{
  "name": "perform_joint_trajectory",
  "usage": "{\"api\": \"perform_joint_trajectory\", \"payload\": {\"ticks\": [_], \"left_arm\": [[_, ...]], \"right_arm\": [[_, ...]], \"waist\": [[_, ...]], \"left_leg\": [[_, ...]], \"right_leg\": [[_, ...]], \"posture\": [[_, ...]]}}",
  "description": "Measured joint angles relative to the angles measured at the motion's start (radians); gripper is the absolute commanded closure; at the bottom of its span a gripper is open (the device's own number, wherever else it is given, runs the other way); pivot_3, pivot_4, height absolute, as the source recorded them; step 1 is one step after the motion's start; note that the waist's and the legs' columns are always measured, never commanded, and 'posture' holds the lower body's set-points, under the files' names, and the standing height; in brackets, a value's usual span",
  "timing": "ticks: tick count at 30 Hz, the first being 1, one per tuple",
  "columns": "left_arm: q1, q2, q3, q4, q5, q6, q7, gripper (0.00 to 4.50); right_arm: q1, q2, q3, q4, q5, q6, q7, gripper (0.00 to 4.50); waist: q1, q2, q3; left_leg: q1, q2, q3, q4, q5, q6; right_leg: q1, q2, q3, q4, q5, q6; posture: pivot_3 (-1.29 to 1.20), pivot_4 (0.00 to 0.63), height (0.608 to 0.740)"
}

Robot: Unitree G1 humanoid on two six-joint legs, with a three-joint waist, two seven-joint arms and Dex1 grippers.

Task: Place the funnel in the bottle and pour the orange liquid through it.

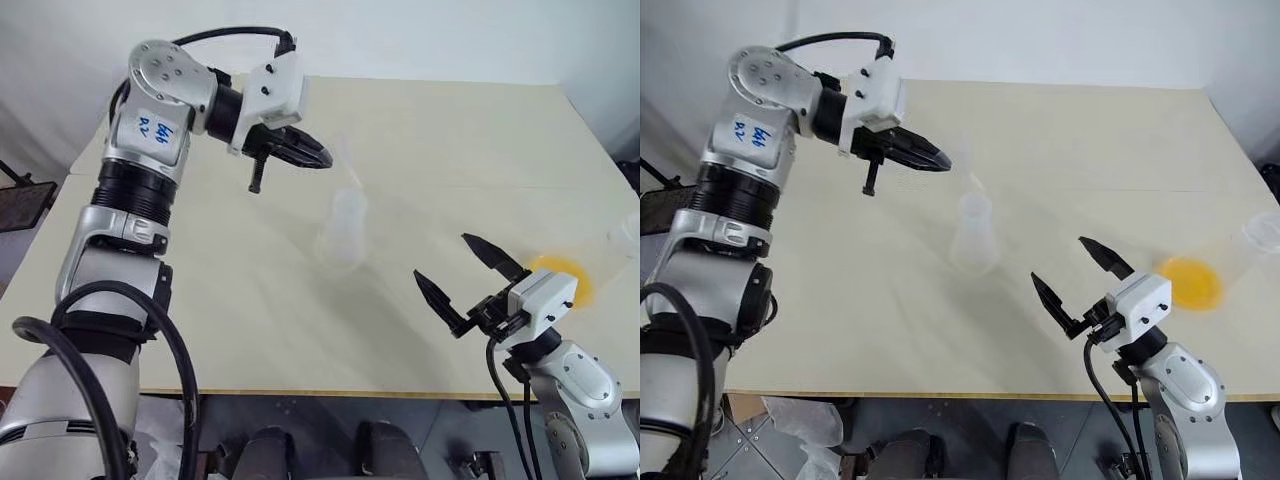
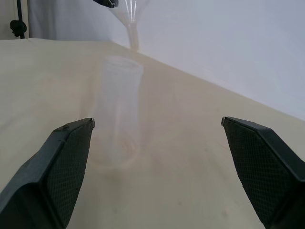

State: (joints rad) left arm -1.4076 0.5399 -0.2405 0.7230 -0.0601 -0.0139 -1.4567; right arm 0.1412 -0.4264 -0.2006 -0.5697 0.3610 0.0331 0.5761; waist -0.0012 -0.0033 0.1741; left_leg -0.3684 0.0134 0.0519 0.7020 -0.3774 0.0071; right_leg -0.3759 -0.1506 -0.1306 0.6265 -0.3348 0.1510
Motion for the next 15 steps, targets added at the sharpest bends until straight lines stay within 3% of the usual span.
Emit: {"api": "perform_joint_trajectory", "payload": {"ticks": [15], "left_arm": [[0.019,-0.053,-0.037,0.000,0.054,0.034,-0.039,4.46]], "right_arm": [[-0.013,-0.003,0.009,0.010,-0.001,-0.007,0.002,0.00]], "waist": [[0.000,0.000,0.000]], "left_leg": [[0.000,0.000,-0.001,0.000,0.000,0.000]], "right_leg": [[0.000,0.000,0.000,0.000,0.000,0.000]], "posture": [[0.00,0.150,0.740]]}}
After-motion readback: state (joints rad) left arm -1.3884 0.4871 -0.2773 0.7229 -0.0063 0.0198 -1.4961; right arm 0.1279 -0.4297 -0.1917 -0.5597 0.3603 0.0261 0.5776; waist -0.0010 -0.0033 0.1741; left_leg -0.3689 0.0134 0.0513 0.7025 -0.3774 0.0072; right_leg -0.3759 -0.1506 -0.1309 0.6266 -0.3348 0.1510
